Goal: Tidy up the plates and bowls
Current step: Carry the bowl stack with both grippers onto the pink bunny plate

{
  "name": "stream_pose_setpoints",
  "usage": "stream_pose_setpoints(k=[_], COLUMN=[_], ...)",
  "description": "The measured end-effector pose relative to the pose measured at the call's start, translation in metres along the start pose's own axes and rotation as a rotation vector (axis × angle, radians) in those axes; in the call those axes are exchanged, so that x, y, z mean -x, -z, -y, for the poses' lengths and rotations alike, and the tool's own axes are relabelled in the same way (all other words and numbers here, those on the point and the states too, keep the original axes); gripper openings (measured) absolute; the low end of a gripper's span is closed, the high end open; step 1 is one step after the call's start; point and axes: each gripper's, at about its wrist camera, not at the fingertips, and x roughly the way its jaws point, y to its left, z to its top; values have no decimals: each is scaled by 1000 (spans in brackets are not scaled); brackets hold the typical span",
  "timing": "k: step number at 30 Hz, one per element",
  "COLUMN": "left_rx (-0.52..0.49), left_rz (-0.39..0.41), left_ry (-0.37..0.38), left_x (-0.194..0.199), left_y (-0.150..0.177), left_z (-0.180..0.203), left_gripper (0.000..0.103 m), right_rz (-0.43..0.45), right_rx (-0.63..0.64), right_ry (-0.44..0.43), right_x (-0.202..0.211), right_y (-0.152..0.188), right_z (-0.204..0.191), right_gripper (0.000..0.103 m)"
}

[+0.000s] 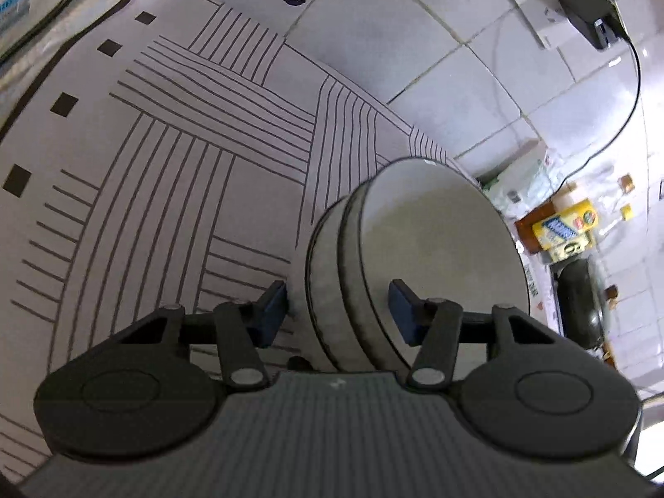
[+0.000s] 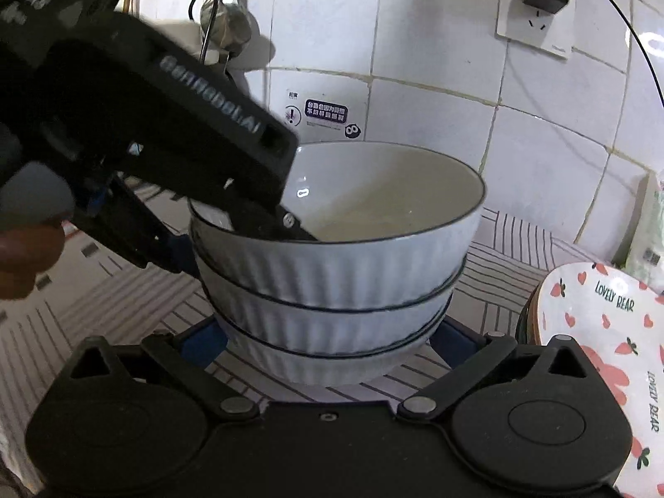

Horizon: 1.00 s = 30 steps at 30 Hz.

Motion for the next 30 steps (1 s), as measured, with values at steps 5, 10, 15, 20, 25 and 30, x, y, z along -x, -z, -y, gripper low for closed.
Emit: stream_pose_setpoints(k=[5,10,15,20,25,30], left_rx=[4,-30,-84,-153,-218,-247], left_rz=[16,17,21,23,29,33], left_ry=[17,-17,-43,-45,-12,33], left_x=[0,5,14,30,44,43], left_y=[0,2,6,8,7,8], left_z=[-2,6,19,40,73,113], left_gripper=[52,52,52,52,52,53], right_rz=[1,15,40,84,127,181], right_rx=[7,15,-11,-20,-53,-76], right_ry=[15,-3,-52,-49,-4,77], right_x=[-7,-2,4,22,50,84], right_y=[0,5,10,15,6,3], right_z=[-3,-3,6,10,21,39], right_gripper=[103,103,103,103,103,103])
